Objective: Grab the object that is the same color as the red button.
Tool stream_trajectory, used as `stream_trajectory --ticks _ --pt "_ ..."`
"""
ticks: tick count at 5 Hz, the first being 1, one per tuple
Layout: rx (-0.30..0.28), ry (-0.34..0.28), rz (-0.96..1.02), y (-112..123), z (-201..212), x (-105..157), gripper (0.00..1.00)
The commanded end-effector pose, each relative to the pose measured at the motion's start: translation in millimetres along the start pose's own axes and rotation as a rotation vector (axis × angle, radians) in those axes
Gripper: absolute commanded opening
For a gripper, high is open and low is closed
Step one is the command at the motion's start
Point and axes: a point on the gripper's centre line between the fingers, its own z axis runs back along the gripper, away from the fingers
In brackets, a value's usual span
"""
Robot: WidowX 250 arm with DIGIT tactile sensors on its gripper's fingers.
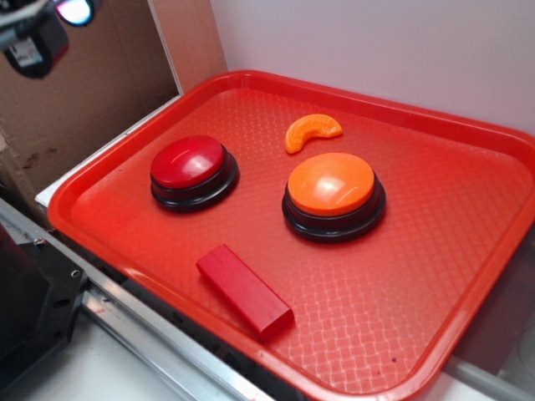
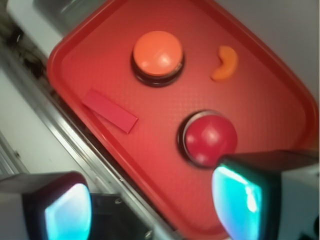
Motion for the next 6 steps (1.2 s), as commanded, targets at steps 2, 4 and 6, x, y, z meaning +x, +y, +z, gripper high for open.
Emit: stream_trajectory --ticks 2,4,6 --pt "-0.056 -0.062 -0.636 -13.0 -90.3 28.1 1.0" --pt "-0.113 0.03 -0.671 -24.2 -142.7 37.6 1.0" --pt "-0.169 0.085 -0.66 -33.1 -174.3 30.4 1.0"
